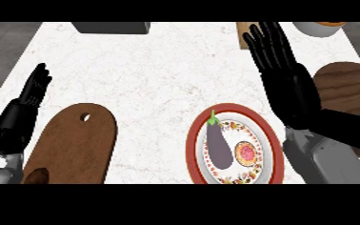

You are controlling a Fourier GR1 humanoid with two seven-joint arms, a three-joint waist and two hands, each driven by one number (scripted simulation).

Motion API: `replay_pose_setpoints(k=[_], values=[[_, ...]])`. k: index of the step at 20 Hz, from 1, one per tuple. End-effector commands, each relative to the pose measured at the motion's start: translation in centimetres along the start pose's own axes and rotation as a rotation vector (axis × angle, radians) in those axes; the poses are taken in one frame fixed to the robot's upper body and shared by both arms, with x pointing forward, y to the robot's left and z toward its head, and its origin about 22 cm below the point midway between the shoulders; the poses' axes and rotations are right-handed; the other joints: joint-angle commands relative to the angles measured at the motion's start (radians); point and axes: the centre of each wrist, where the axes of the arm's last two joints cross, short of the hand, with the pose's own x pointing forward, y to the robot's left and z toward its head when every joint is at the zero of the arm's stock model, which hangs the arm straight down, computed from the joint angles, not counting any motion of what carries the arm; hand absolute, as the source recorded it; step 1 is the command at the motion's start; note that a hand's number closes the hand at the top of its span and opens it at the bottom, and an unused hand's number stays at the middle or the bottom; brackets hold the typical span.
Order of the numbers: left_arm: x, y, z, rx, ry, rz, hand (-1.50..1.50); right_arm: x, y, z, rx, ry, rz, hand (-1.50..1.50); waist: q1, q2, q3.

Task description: Pick the cupcake from the plate and place it in the bowl

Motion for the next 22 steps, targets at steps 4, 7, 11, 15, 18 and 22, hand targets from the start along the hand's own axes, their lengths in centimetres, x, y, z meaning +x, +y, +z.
replay_pose_setpoints(k=[4, 7, 11, 15, 18, 22], values=[[2.2, -1.2, -1.6, 0.079, -0.030, -0.007, 0.00, -2.7, -5.8, 3.8, 0.274, 0.149, -0.241, 1.50, -0.017, 0.011, -0.003], [1.8, -1.6, -1.4, 0.071, 0.005, 0.018, 0.00, 0.2, -12.2, 3.4, 0.159, 0.257, 0.382, 1.50, -0.062, 0.007, -0.015], [3.6, -4.6, -1.5, 0.035, 0.026, 0.057, 0.00, -5.6, -16.7, 11.6, 0.044, 0.198, -0.085, -1.50, -0.011, 0.011, -0.003], [3.9, -3.4, -2.4, 0.052, 0.049, 0.030, 0.00, -3.0, -19.8, 12.1, 0.290, 0.126, 0.013, -1.50, -0.016, 0.004, -0.005], [3.8, -5.2, -2.1, 0.036, 0.050, 0.024, 0.00, -2.5, -20.0, 9.6, 0.410, 0.157, 0.161, -1.50, -0.011, 0.002, -0.007], [4.8, -5.5, -2.5, 0.045, 0.037, 0.024, 0.00, 1.5, -20.7, 6.6, 0.566, 0.224, 0.346, -1.50, -0.017, -0.003, -0.008]])
